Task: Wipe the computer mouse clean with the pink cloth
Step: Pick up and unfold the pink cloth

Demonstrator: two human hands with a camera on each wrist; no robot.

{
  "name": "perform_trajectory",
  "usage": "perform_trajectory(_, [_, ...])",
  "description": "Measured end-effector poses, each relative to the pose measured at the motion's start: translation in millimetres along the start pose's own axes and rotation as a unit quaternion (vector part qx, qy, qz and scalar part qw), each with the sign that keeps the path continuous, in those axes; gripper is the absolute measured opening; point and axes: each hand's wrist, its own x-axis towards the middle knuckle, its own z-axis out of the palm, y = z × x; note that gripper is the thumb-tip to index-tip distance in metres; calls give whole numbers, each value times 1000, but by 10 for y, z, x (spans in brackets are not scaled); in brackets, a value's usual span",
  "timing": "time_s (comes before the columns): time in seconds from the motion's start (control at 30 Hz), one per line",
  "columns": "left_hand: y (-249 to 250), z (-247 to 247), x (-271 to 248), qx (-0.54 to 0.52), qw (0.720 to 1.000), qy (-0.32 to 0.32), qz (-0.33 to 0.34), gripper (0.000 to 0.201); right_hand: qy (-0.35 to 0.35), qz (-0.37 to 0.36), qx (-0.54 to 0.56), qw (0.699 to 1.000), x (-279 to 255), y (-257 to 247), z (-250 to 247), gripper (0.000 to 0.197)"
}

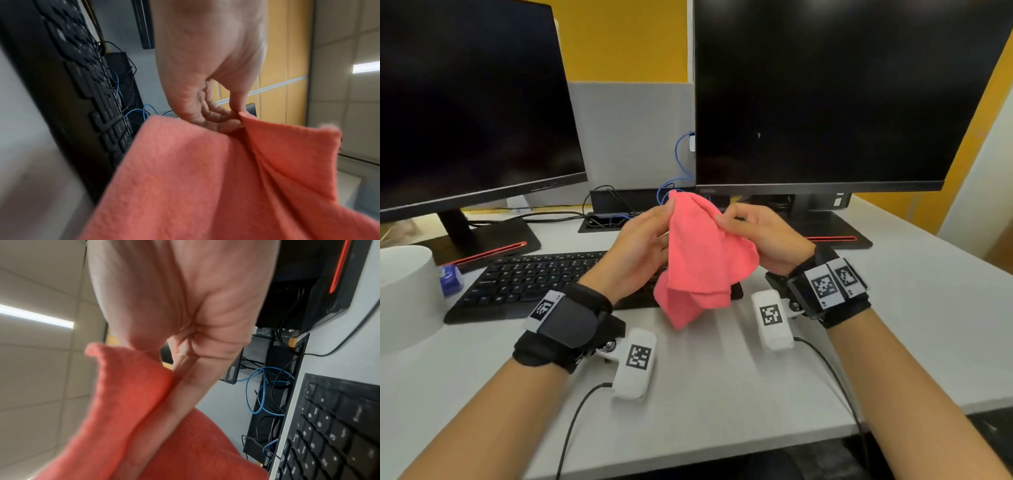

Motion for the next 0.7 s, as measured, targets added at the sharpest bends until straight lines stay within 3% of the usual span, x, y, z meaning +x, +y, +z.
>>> perform_trajectory(0.23, [63,-29,39,-3,1000,-4,-13,49,-1,-4,14,1000,30,19,20,23])
perform_trajectory(0.37, [75,-44,28,-23,999,1,-29,51,45,-24,-21,998,19,20,24,22])
perform_trajectory(0.47, [99,-57,36,-2,999,29,-22,30,84,-19,-14,996,4,-25,-37,22])
perform_trajectory(0.57, [82,-53,49,-3,999,35,-38,26,55,5,63,996,-10,-40,-72,22])
perform_trajectory(0.7, [90,-40,3,9,998,-1,-62,41,5,19,81,997,-31,-14,-86,43])
